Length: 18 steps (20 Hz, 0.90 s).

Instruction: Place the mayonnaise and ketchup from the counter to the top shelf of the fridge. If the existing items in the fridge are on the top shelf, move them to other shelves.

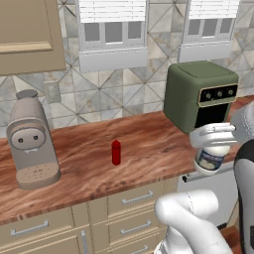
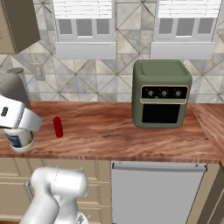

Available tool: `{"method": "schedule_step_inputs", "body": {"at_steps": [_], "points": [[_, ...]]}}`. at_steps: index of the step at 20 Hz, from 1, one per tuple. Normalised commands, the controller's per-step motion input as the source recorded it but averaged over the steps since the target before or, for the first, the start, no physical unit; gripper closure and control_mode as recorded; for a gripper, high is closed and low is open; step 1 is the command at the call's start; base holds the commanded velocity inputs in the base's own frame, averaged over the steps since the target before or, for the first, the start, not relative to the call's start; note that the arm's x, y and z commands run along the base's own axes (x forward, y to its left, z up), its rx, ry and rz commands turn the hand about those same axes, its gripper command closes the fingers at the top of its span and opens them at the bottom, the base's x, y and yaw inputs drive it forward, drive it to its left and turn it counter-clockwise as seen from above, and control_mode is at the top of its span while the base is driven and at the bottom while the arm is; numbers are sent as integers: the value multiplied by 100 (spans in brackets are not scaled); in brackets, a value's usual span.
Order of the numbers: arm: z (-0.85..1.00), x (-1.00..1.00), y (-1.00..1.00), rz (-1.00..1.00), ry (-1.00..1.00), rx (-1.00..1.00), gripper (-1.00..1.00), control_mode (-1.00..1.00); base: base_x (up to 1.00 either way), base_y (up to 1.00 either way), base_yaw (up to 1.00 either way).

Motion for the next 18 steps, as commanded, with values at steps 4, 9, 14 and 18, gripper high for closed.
{"method": "schedule_step_inputs", "body": {"at_steps": [4,9,14,18], "points": [[2,-19,0,0,-2,0,100,-100,0,0,0],[0,0,0,0,0,0,100,-100,0,0,0],[0,-26,0,0,0,0,100,100,-40,-2,0],[0,0,0,0,0,0,100,100,-100,-3,32]]}}
